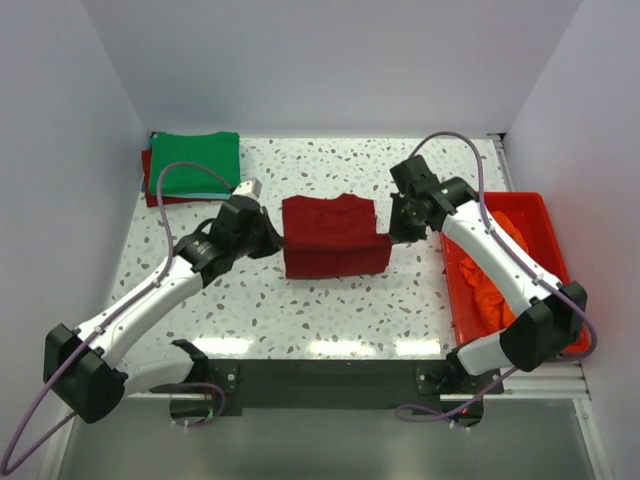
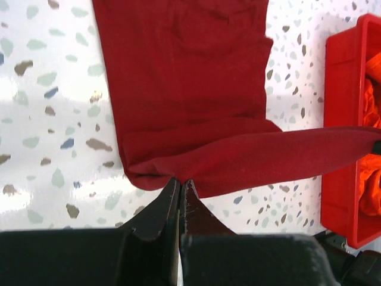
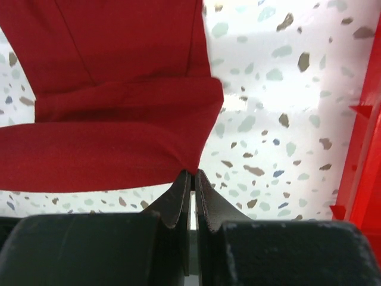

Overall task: Fold and stack the t-shirts
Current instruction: Fold the tshirt

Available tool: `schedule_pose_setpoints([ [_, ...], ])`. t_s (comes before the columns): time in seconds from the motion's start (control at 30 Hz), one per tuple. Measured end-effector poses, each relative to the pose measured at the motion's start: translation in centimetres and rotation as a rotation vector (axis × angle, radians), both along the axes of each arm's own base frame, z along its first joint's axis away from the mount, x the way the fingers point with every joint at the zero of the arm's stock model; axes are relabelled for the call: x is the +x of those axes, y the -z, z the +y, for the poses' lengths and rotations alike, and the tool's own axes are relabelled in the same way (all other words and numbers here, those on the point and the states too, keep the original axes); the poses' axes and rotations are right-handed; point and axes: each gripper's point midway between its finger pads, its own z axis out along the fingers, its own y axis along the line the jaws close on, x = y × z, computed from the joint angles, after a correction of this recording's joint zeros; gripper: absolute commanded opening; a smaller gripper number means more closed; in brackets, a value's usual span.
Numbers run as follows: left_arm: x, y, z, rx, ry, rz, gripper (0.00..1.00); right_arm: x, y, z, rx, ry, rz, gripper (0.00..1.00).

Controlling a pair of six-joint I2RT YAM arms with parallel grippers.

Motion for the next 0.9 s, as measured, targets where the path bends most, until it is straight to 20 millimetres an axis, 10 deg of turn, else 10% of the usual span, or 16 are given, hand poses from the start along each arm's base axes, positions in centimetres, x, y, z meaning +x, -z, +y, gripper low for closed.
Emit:
schedule_pose_setpoints([
  [0.9, 11.8, 2.2, 0.3, -0.071, -0.001, 0.0, 0.0, 15.6, 1.7, 1.2, -0.054, -0.012, -0.062, 0.0],
])
